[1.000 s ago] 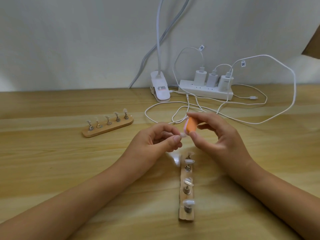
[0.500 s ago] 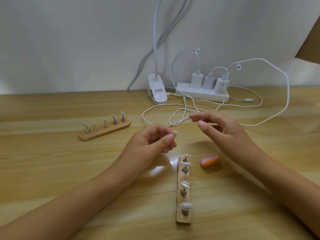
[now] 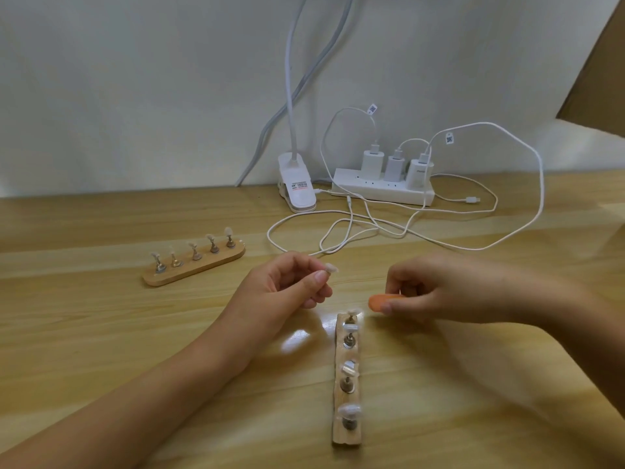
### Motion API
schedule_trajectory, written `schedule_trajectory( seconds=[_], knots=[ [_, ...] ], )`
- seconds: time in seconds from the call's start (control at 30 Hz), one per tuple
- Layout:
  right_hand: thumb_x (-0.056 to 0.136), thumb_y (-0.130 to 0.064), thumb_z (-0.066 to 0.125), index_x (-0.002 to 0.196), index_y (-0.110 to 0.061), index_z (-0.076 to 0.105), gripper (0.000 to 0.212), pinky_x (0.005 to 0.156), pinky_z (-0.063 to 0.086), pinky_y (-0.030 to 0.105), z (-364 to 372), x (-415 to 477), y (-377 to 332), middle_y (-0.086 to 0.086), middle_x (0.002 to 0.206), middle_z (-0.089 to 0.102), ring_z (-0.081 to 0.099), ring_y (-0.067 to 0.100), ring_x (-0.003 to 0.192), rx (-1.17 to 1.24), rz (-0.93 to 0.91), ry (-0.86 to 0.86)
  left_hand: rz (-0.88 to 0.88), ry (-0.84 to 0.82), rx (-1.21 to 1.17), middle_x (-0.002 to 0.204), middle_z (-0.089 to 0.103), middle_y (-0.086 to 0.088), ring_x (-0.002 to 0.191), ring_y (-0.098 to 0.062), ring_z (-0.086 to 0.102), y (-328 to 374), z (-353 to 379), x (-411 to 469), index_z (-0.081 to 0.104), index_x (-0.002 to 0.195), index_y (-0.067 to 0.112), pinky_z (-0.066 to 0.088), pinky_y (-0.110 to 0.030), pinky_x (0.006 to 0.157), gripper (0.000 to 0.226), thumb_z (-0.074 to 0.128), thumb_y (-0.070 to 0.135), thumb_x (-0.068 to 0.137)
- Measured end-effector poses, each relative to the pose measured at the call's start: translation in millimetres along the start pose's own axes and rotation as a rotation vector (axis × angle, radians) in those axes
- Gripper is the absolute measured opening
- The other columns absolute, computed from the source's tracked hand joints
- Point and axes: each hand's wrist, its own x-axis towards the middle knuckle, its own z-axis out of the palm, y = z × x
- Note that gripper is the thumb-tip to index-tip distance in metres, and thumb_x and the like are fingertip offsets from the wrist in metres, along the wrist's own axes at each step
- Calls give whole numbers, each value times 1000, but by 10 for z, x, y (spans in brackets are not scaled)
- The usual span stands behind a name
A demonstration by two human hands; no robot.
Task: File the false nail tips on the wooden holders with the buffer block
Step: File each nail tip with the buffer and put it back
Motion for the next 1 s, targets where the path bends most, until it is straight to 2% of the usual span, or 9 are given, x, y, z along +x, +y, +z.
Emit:
schedule_trajectory(
  seconds=[0.2, 0.3, 0.37, 0.5, 0.63, 0.7, 0.8, 0.87, 1.0],
  knots=[
    [91, -62, 45, 108, -40, 61, 33, 81, 52, 39, -30, 25, 141, -17, 72, 69, 61, 0, 74, -35, 67, 75, -3, -5, -5, 77, 71, 1, 75, -5, 66, 0, -4, -6, 70, 92, 17, 51, -14, 69, 15, 63, 25, 82],
    [93, -58, 46, 124, -45, 54, 34, 83, 50, 28, -60, 6, 190, -24, 86, 60, 56, -4, 85, -75, 59, 56, -5, -5, 0, 77, 71, 1, 75, -5, 66, 0, 0, -3, 70, 93, 16, 51, -14, 68, 13, 63, 22, 84],
    [85, -63, 52, 132, -49, 46, 49, 84, 48, 24, -44, 1, 206, -27, 93, 59, 56, -6, 90, -59, 25, -7, -7, -4, -5, 76, 71, 1, 74, -5, 65, 5, 1, -2, 69, 94, 14, 50, -14, 68, 16, 63, 23, 82],
    [81, -59, 65, 136, -51, 37, 62, 81, 48, 25, 70, 48, 181, -23, 94, 58, 53, -6, 86, -130, -40, 24, -11, -2, -8, 76, 71, 1, 74, -5, 65, 8, 3, -3, 69, 96, 12, 50, -15, 68, 20, 63, 24, 81],
    [91, -47, 63, 128, -48, 46, 40, 77, 44, 21, 141, 102, 112, -22, 98, 49, 51, 0, 88, -171, -116, 112, -16, 5, 0, 77, 72, 0, 75, -5, 66, -1, 0, 0, 69, 96, 12, 51, -15, 69, 12, 62, 16, 88],
    [95, -35, 61, 135, -44, 45, 44, 82, 38, 17, 165, 115, 78, -26, 115, 45, 47, -1, 98, -136, -140, 178, -20, 9, 0, 79, 73, -1, 76, -6, 66, -2, -3, 3, 69, 98, 11, 52, -15, 71, 11, 61, 13, 89],
    [93, -14, 60, 151, -36, 31, 68, 97, 36, 19, 185, 143, 63, -13, 143, 34, 38, 6, 125, -116, -120, 369, -26, 11, -28, 82, 74, -4, 79, -8, 67, 0, -6, 3, 68, 100, 11, 52, -16, 72, 18, 63, 18, 85],
    [93, -20, 58, 150, -32, 30, 65, 101, 39, 25, 188, 159, 77, -10, 138, 38, 39, 9, 127, -89, -71, 425, -27, 9, -46, 83, 74, -5, 81, -9, 68, 1, -9, 0, 68, 100, 10, 53, -16, 73, 24, 64, 22, 81],
    [75, -70, 51, 136, -30, 48, 73, 94, 41, 25, 205, 162, 103, -15, 120, 45, 44, 3, 109, -131, -1, 269, -29, 0, -60, 83, 74, -6, 80, -9, 68, -7, -7, 4, 67, 100, 8, 52, -16, 72, 18, 62, 16, 85]
  ],
)
